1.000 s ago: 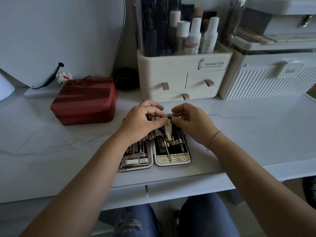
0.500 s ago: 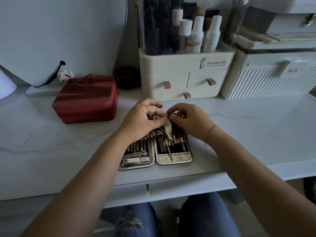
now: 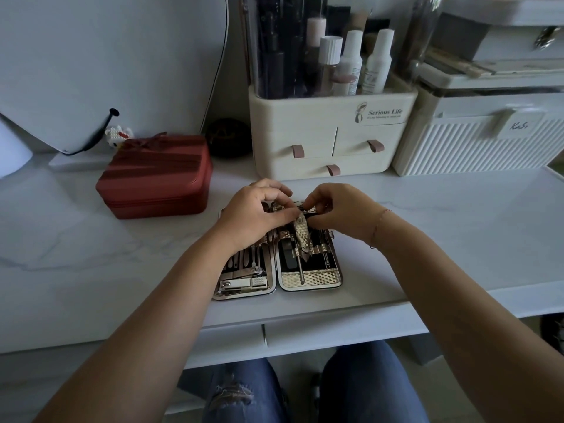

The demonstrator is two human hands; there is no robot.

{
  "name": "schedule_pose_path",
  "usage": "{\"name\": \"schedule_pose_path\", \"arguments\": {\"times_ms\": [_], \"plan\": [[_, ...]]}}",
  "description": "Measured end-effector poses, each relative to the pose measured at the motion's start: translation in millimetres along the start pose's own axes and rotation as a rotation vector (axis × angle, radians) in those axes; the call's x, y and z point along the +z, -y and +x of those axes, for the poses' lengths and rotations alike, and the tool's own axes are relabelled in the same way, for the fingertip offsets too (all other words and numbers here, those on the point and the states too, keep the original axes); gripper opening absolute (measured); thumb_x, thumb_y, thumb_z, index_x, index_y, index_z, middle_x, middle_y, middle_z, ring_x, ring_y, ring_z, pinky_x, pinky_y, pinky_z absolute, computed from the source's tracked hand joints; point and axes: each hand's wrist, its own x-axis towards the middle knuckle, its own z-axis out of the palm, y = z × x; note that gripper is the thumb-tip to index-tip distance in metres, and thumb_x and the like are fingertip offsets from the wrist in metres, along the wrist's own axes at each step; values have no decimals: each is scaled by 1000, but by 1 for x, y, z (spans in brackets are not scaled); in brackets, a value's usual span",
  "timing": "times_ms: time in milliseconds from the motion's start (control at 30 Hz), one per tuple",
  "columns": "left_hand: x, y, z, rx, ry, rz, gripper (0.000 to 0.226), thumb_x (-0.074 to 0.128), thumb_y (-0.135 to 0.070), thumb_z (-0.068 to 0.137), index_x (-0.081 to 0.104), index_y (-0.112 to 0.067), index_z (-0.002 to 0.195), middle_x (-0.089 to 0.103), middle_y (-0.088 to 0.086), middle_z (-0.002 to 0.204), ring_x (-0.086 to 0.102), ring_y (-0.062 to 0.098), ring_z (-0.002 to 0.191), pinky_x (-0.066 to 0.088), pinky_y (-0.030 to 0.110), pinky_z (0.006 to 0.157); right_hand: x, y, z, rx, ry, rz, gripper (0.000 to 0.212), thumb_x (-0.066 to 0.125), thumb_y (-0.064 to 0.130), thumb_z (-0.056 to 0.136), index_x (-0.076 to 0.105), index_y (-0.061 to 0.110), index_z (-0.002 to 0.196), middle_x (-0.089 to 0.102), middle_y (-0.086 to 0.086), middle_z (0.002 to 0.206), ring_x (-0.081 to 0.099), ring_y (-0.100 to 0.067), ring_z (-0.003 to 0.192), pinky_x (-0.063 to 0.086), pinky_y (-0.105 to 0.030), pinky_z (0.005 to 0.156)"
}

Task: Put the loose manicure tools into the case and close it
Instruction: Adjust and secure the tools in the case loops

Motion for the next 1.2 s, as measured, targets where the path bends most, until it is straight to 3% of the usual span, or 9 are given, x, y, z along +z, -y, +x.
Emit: {"name": "schedule_pose_path", "arguments": {"times_ms": [167,233,333,433,567,733,900,1200], "plan": [[1,0,1,26,9,-11,7,76,-35,73,69,-34,75,61,-16,103,56,6,104,39,25,91,-3,1,-8,0,38,220,10,62,23,87,72,21,90,66,16,68,55,8,58,41,-8,61],[2,2,2,33,6,0,6,74,-35,75,68,-34,74,61,-16,101,56,5,101,39,22,89,1,3,-7,6,20,169,14,69,33,81,73,20,86,60,19,53,49,5,49,37,-6,51],[5,4,3,39,-41,24,4,69,-31,82,68,-27,80,62,-14,97,57,3,94,38,19,84,6,6,-4,21,-20,24,13,73,28,77,67,25,66,49,18,38,42,2,38,31,-6,40],[4,7,5,23,-74,19,3,66,-29,84,68,-26,83,62,-12,90,58,6,89,42,23,81,7,10,-2,41,-23,-67,19,74,26,76,65,28,59,49,11,43,43,2,36,32,-7,39],[2,10,5,-7,-91,38,4,65,-32,84,67,-32,81,63,-13,89,59,6,86,47,30,80,7,11,0,98,-34,-82,13,74,25,75,68,19,64,50,8,48,43,-4,41,30,-7,37],[0,10,5,-13,-83,56,4,65,-31,84,67,-31,81,62,-12,88,59,4,83,46,26,76,4,10,1,157,-54,-30,21,72,18,75,60,22,58,53,4,56,46,-7,50,35,-14,43],[-6,12,3,-28,-48,71,9,74,-33,76,69,-26,79,63,-4,90,59,11,85,46,32,80,6,12,3,161,-19,-90,17,71,16,74,61,18,60,55,1,59,47,-11,53,37,-20,48],[-4,12,3,-50,-5,78,8,72,-36,76,69,-30,81,61,-9,92,58,10,85,47,32,79,1,15,6,122,59,-112,16,72,18,76,64,17,62,52,2,57,44,-11,54,37,-21,52]]}}
